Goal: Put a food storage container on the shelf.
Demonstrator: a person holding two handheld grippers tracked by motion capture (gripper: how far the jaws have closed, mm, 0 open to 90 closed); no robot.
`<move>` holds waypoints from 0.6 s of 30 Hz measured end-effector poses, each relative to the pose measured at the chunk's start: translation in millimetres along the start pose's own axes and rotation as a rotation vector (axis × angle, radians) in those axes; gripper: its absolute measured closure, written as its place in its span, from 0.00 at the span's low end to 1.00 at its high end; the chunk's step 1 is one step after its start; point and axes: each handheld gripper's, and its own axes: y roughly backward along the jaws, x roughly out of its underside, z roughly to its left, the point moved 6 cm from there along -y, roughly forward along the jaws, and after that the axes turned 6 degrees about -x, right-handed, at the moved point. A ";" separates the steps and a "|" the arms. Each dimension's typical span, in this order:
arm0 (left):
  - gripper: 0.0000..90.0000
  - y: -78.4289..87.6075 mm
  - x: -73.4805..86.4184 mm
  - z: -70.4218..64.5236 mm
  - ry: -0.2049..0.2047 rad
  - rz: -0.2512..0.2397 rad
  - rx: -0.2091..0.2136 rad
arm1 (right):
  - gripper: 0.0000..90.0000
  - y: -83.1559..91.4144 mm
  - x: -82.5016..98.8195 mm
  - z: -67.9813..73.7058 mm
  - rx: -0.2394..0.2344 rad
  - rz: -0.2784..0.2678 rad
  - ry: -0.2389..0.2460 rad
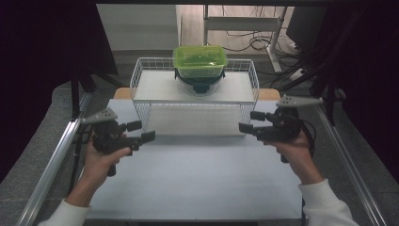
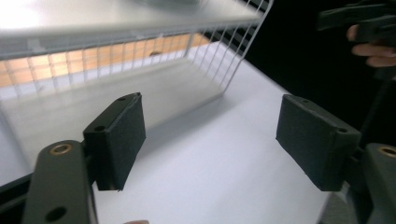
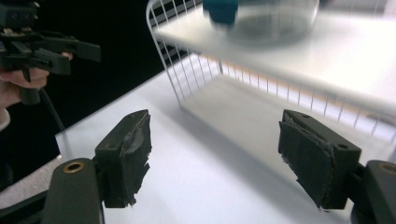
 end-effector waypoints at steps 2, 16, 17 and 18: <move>0.27 -7.0 17.3 -0.3 -0.021 0.036 -0.032 | 0.27 -1.1 20.7 0.7 0.005 0.012 -0.001; 0.27 -37.0 100.5 -14.1 -0.047 0.214 -0.042 | 0.21 -20.1 137.6 -10.6 0.043 0.159 -0.066; 0.27 -37.0 100.5 -14.1 -0.047 0.214 -0.042 | 0.21 -20.1 137.6 -10.6 0.043 0.159 -0.066; 0.27 -39.0 105.0 -16.4 -0.064 0.226 -0.051 | 0.21 -23.7 144.2 -10.7 0.043 0.178 -0.072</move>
